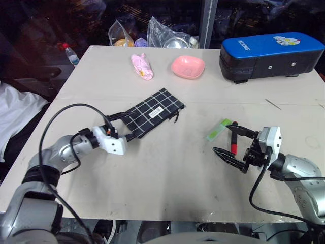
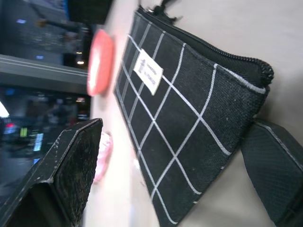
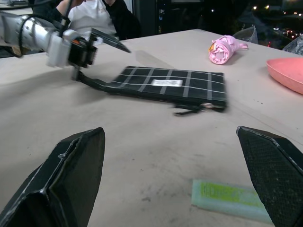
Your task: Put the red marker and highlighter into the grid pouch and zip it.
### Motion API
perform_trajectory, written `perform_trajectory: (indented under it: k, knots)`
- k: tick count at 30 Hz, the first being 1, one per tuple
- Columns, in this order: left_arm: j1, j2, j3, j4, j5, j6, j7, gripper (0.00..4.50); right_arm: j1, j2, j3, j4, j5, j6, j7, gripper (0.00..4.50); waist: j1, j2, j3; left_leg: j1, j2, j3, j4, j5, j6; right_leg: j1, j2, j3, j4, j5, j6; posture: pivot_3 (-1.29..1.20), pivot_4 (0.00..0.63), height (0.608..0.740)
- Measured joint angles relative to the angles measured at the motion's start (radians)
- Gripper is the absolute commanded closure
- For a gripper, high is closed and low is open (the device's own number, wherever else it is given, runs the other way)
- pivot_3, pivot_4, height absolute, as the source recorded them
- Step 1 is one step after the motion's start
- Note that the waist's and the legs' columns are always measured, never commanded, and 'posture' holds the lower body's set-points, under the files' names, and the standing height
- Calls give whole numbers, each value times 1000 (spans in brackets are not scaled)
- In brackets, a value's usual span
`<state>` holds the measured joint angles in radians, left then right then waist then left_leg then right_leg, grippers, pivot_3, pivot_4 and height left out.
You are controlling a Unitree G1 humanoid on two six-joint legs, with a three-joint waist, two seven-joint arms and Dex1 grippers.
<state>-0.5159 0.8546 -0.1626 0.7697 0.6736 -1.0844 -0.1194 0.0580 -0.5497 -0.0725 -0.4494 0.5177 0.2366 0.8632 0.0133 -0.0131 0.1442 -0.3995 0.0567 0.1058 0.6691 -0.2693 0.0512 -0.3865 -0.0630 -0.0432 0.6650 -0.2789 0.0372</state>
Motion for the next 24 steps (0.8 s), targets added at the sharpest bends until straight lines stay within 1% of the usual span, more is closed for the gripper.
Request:
perform_trajectory:
  k: [3, 5, 9, 16, 18, 22, 24]
  knots:
    - [-21, -19, -8, -16, 48, 45, 69, 26, 5, 6, 2, 0, -2, -1, -3, 0, -2, 0, 0, 0, 0, 0, 0, 0, 0, -1, 0, 0, 0, 0, 0, 0, 150, 740]
    - [-48, -37, -37, -16, 88, 89, 116, 26, 8, 10, 8, 0, -4, -2, -10, 0, 0, 0, 0, 0, 0, 0, 0, 0, 0, -1, 1, 0, 0, 0, 0, 0, 150, 740]
    - [-83, -83, -90, -10, 134, 131, 160, 26, 14, 14, 16, 0, -5, -7, -18, 0, 2, 0, 0, 0, 0, 1, 0, 0, 0, -1, 0, 0, 0, 0, 0, 0, 150, 740]
    - [-162, -134, -167, 36, 179, 175, 231, 26, 21, 16, 16, 0, -8, -11, -32, 0, 0, -1, 0, 0, 0, 1, 1, 0, -1, -1, 1, 1, 0, 0, 1, 0, 150, 740]
    - [-184, -141, -190, 55, 189, 185, 253, 26, 21, 17, 16, 0, -9, -11, -41, 0, 0, -1, 0, 0, 0, 1, 1, 2, -4, -1, 1, 1, 0, 0, 1, 0, 150, 740]
    - [-230, -168, -233, 102, 208, 221, 302, 26, 21, 26, 16, 0, -13, -11, -73, 0, 2, -1, 0, -1, -1, 1, 1, 2, -4, -1, 1, 1, 0, 0, 1, 0, 150, 740]
    - [-243, -180, -241, 119, 210, 239, 313, 537, 19, 28, 15, 0, -23, -11, -89, 0, 2, -1, 0, -1, -1, 1, 1, 3, -4, -1, 1, 1, 0, 0, 1, 0, 150, 740]
